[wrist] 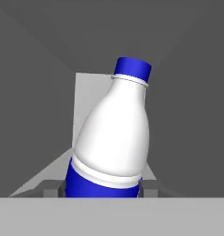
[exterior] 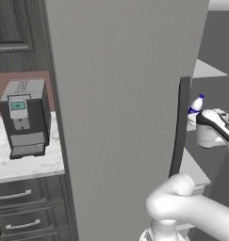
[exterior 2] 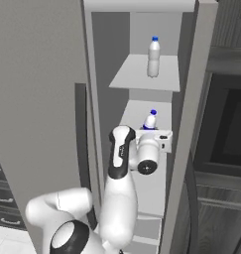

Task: Take the bottled waters from the counter and place them in the freezer to freeze. Close the freezer door after placing the bottles.

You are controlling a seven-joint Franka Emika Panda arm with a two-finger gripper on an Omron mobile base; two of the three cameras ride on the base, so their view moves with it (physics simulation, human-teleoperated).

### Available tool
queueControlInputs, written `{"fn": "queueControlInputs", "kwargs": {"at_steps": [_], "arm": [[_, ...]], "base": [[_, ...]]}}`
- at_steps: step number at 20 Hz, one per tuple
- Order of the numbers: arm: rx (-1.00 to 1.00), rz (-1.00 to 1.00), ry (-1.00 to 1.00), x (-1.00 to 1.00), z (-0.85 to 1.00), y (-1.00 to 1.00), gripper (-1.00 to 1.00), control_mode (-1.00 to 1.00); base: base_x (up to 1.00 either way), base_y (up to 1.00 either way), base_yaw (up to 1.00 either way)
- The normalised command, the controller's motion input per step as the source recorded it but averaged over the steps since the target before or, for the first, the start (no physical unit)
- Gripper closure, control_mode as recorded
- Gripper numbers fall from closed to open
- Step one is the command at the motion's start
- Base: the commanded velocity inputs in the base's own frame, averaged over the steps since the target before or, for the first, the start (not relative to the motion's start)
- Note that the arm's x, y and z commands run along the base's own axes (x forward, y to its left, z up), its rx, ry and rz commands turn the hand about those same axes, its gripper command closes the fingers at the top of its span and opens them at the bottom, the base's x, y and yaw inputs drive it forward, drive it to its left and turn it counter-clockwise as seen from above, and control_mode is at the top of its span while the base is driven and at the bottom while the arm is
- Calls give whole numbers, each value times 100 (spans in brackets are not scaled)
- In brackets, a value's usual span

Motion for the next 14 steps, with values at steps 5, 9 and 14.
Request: {"fn": "queueControlInputs", "kwargs": {"at_steps": [5, 9, 14], "arm": [[-12, 0, 0, 17, -22, 0, 100, -100], [-4, 0, 11, 24, 0, -1, 100, -100], [-1, 0, 16, 28, 0, -2, 100, -100]], "base": [[0, 0, 0], [0, 0, 0], [0, 0, 0]]}}
